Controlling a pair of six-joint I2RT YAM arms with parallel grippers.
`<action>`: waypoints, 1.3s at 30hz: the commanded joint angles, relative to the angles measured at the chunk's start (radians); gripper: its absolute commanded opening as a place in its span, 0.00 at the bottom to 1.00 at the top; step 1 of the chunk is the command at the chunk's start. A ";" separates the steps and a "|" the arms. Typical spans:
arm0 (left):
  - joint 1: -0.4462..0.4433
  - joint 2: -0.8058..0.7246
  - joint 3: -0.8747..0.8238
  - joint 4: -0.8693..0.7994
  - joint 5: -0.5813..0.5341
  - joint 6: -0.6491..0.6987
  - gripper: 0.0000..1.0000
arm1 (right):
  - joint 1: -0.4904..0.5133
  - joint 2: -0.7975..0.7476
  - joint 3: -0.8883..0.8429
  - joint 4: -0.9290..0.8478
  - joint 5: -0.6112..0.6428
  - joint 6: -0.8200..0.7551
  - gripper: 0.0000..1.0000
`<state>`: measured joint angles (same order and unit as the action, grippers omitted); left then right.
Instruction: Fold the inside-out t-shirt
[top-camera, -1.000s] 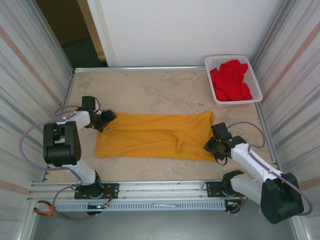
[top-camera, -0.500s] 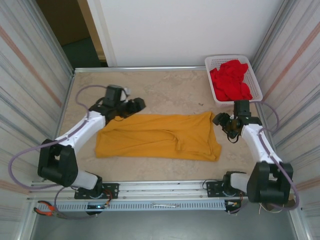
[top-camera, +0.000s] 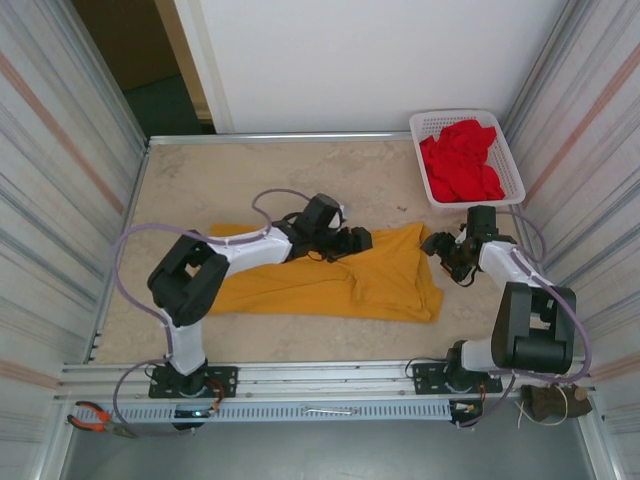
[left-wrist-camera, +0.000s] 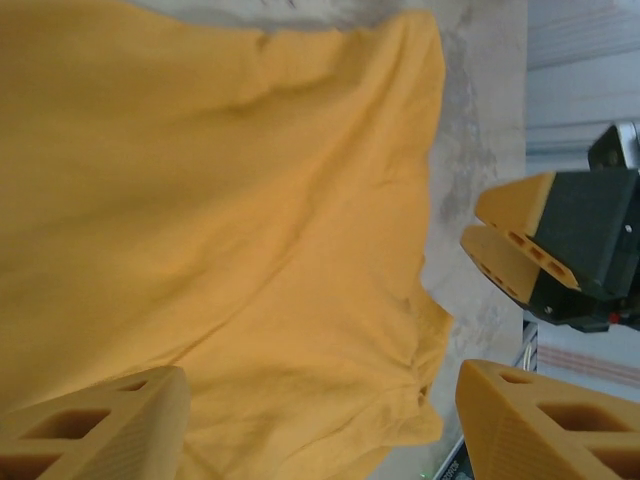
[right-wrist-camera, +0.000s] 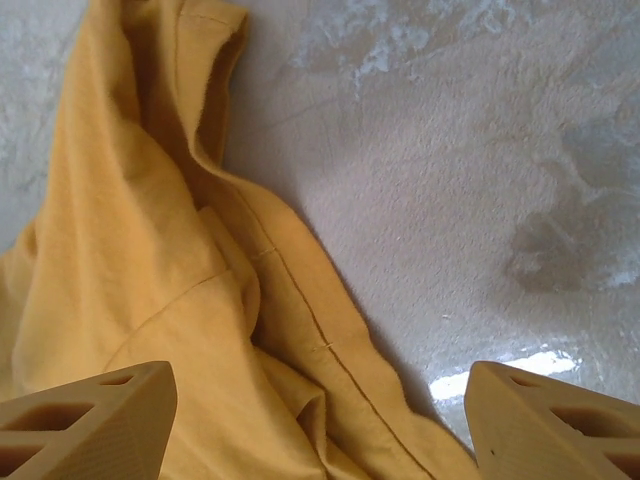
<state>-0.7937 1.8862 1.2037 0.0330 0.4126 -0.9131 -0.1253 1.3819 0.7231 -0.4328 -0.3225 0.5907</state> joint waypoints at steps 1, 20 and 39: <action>-0.023 0.024 0.031 0.064 0.007 -0.039 0.71 | -0.009 0.021 -0.014 0.027 -0.018 -0.020 0.74; -0.030 0.121 -0.070 0.127 -0.037 -0.058 0.72 | 0.144 0.052 -0.106 0.124 -0.058 0.038 0.74; -0.041 0.134 -0.072 0.128 -0.052 -0.059 0.72 | 0.265 0.059 -0.143 0.261 -0.109 0.115 0.42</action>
<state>-0.8265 1.9869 1.1492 0.1699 0.3882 -0.9680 0.1043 1.4342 0.5991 -0.1791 -0.3691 0.6731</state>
